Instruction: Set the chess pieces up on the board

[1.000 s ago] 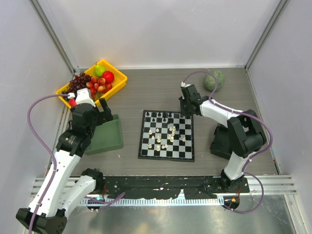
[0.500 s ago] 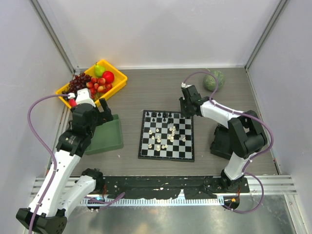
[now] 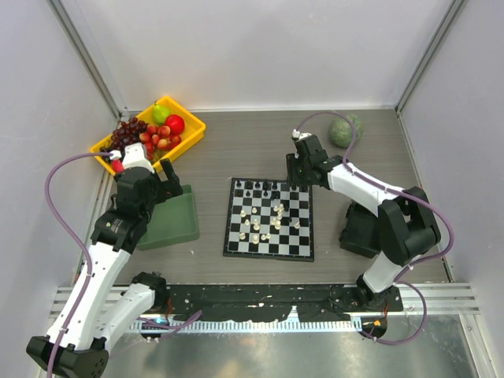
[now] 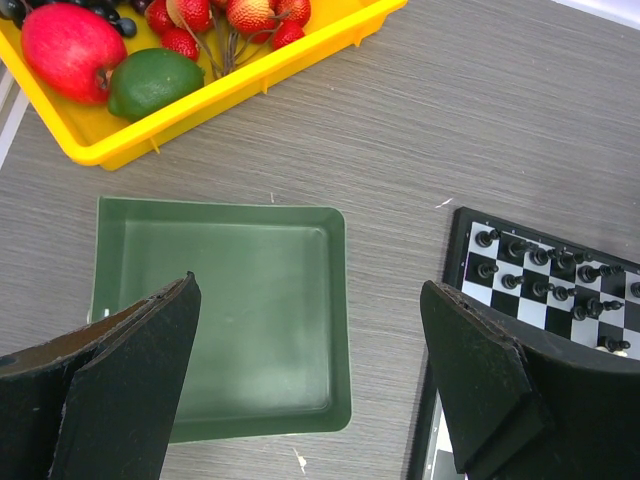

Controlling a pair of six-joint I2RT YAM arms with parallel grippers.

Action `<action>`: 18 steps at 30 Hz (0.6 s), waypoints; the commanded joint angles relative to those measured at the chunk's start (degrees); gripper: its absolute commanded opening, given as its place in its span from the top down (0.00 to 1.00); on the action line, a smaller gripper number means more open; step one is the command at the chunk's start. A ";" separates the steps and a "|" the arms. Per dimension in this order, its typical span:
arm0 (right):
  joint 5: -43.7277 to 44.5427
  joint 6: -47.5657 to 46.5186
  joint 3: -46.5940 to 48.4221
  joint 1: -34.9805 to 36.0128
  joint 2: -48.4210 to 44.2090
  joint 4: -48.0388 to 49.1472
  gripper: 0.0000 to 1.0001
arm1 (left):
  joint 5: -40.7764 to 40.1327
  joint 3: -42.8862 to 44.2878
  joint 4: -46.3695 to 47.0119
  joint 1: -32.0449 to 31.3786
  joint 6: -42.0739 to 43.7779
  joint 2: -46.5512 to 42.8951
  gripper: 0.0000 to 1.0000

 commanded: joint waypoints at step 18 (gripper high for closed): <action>-4.67 1.96 2.58 5.75 0.25 1.84 0.61 | 0.52 -0.09 2.03 0.41 0.39 -0.92 0.01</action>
